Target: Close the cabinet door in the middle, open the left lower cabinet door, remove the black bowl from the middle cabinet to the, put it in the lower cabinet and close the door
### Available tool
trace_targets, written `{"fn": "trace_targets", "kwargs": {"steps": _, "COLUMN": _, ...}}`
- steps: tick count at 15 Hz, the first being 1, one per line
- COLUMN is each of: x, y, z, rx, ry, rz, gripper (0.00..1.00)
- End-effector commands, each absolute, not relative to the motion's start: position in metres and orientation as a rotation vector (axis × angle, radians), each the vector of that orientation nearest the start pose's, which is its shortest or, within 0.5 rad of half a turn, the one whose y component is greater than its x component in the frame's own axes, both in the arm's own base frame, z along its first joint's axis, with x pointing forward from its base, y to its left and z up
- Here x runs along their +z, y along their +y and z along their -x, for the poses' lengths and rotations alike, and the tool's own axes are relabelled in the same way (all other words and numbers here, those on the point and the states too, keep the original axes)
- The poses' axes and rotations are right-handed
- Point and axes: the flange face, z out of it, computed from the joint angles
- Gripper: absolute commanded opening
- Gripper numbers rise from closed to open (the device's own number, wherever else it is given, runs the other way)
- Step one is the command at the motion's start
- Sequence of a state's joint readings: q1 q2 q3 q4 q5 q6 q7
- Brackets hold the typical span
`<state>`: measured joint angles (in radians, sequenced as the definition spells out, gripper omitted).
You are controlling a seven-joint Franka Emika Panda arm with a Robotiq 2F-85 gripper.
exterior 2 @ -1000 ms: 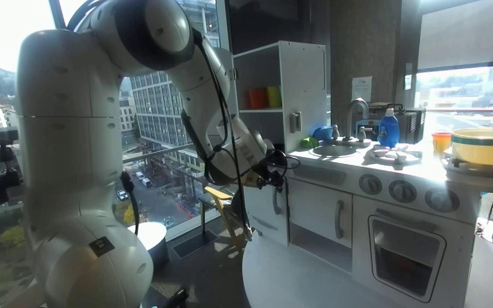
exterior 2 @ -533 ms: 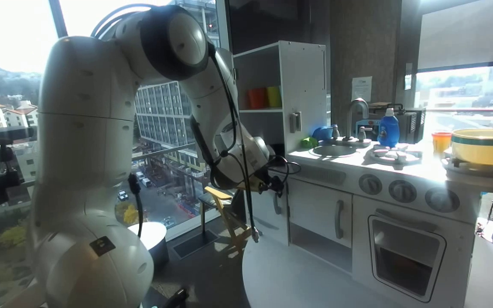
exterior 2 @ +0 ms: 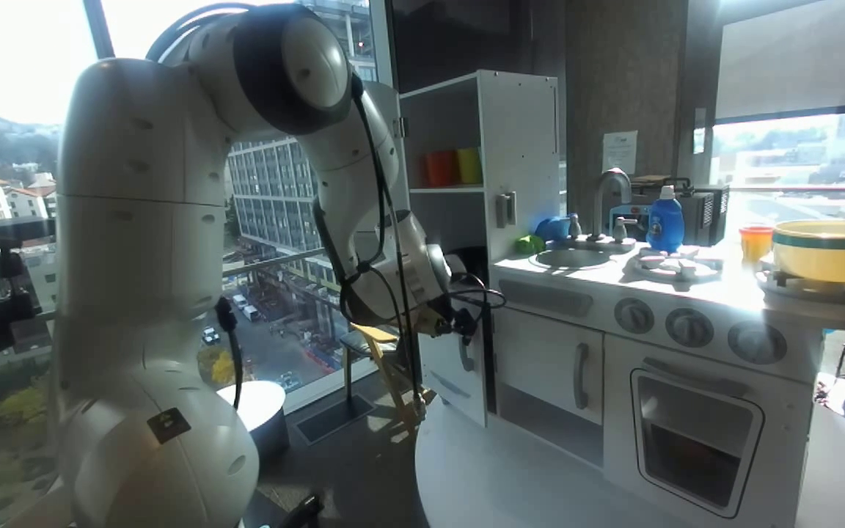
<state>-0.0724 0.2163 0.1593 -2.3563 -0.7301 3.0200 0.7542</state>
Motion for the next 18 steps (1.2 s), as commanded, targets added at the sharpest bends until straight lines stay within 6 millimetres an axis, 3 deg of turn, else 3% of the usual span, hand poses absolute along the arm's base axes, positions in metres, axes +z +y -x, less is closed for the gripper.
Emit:
{"fn": "trace_targets", "kwargs": {"steps": 1, "x": 0.27, "y": 0.12, "z": -0.494, "rx": -0.63, "ry": -0.163, "rz": 3.001, "gripper": 1.0}}
{"fn": "trace_targets", "kwargs": {"steps": 3, "x": 0.267, "y": 0.125, "z": -0.484, "rx": -0.434, "ry": -0.165, "rz": 3.057, "gripper": 1.0}}
{"fn": "trace_targets", "kwargs": {"steps": 8, "x": 0.307, "y": 0.094, "z": -0.453, "rx": -0.044, "ry": -0.084, "rz": 3.242, "gripper": 1.0}}
{"fn": "trace_targets", "kwargs": {"steps": 9, "x": 0.323, "y": 0.087, "z": -0.452, "rx": 0.0, "ry": -0.071, "rz": 3.283, "gripper": 1.0}}
{"fn": "trace_targets", "kwargs": {"steps": 12, "x": 0.372, "y": 0.051, "z": -0.445, "rx": 0.024, "ry": 0.048, "rz": 3.405, "gripper": 1.0}}
{"fn": "trace_targets", "kwargs": {"steps": 14, "x": 0.399, "y": 0.028, "z": -0.452, "rx": -0.04, "ry": 0.12, "rz": 3.458, "gripper": 1.0}}
{"fn": "trace_targets", "kwargs": {"steps": 16, "x": 0.414, "y": 0.022, "z": -0.468, "rx": -0.145, "ry": 0.164, "rz": 3.443, "gripper": 1.0}}
{"fn": "trace_targets", "kwargs": {"steps": 18, "x": 0.418, "y": 0.031, "z": -0.479, "rx": -0.187, "ry": 0.155, "rz": 3.399, "gripper": 1.0}}
